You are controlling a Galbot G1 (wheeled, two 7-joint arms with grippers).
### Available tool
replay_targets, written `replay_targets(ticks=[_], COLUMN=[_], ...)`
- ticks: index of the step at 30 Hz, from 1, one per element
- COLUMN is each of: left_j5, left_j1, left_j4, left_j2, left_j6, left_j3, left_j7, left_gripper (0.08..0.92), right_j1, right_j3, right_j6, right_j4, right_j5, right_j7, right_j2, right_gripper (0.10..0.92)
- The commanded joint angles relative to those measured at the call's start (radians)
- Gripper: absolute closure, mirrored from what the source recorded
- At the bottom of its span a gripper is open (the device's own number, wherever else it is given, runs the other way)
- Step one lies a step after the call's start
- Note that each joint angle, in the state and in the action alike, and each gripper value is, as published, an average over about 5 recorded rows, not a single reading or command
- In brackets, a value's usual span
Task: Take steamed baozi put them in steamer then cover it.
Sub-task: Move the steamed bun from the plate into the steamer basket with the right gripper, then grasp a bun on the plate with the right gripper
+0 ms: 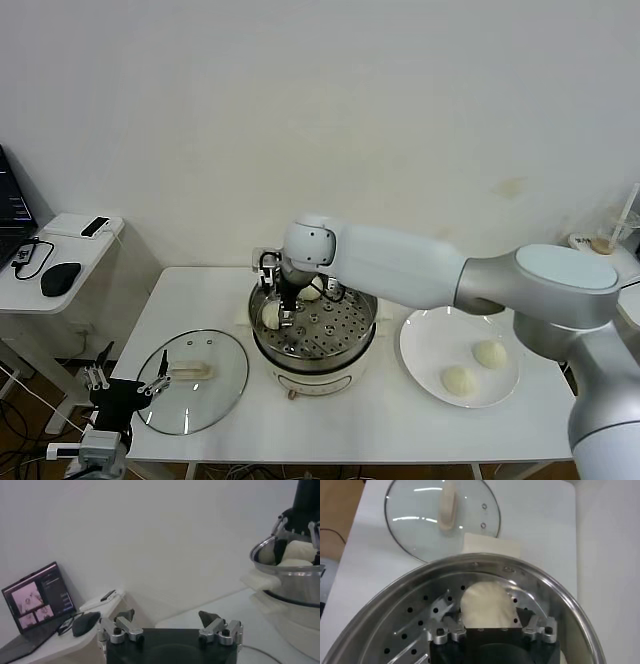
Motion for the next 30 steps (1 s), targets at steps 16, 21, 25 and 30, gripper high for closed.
replay_targets(ticks=[16, 21, 25, 30], left_j5=[-0.001, 0.001, 0.007, 0.012], left_j1=[0.000, -0.003, -0.006, -0.008], left_j4=[-0.010, -0.009, 0.000, 0.013], left_j2=[0.014, 0.017, 0.020, 0.023], left_j6=[0.004, 0.004, 0.004, 0.004], left_j3=[0.011, 0.019, 0.029, 0.034], left_j7=[0.003, 0.003, 0.003, 0.003], left_gripper=[0.177, 0.177, 0.177, 0.177], right_j1=[0.148, 0.037, -0.110, -0.317], right_j3=[0.015, 0.036, 0.130, 0.274], right_j6=[0.318, 0.348, 0.365, 0.364], right_j4=[0.350, 0.417, 0.428, 0.436], right_j5=[-0.315, -0.408, -0.475, -0.519], right_j7=[-0.356, -0.361, -0.350, -0.331], right_j2=[-0.731, -0.890, -0.945, -0.971], right_gripper=[0.203, 0.203, 0.203, 0.203])
